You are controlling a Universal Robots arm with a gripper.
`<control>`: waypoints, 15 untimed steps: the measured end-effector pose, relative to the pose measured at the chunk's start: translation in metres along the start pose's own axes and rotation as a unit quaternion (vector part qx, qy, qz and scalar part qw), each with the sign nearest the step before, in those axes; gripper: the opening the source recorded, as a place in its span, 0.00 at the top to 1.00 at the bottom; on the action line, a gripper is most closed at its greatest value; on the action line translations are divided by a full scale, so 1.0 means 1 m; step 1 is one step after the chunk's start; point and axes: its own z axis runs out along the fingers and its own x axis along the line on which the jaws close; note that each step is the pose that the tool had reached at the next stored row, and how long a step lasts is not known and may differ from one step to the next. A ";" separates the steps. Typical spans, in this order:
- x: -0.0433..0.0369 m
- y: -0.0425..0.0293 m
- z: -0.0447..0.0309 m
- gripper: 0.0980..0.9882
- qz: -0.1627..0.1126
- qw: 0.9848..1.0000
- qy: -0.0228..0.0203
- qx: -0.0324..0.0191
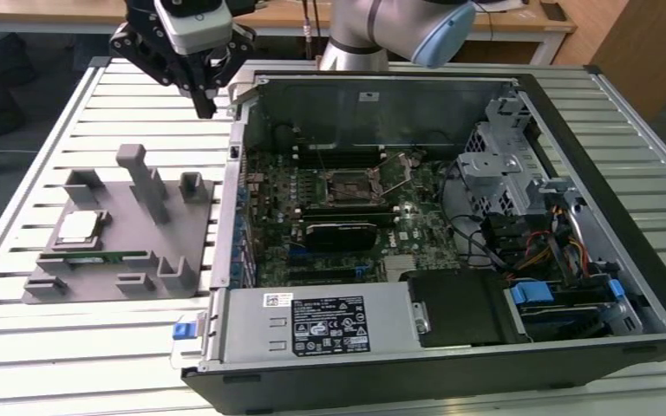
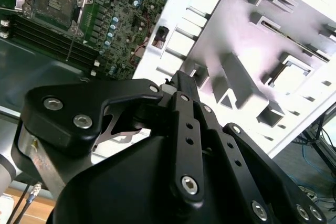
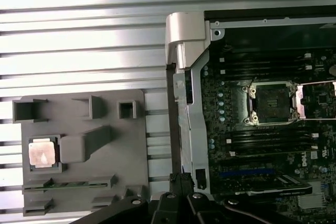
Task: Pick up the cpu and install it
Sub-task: 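Reach for the cpu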
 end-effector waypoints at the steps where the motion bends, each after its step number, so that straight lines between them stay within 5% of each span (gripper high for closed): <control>1: 0.0007 0.0000 0.0001 0.99 0.000 1.000 0.000 0.000; 15: 0.0092 -0.0008 0.0015 0.99 0.000 1.000 0.002 0.000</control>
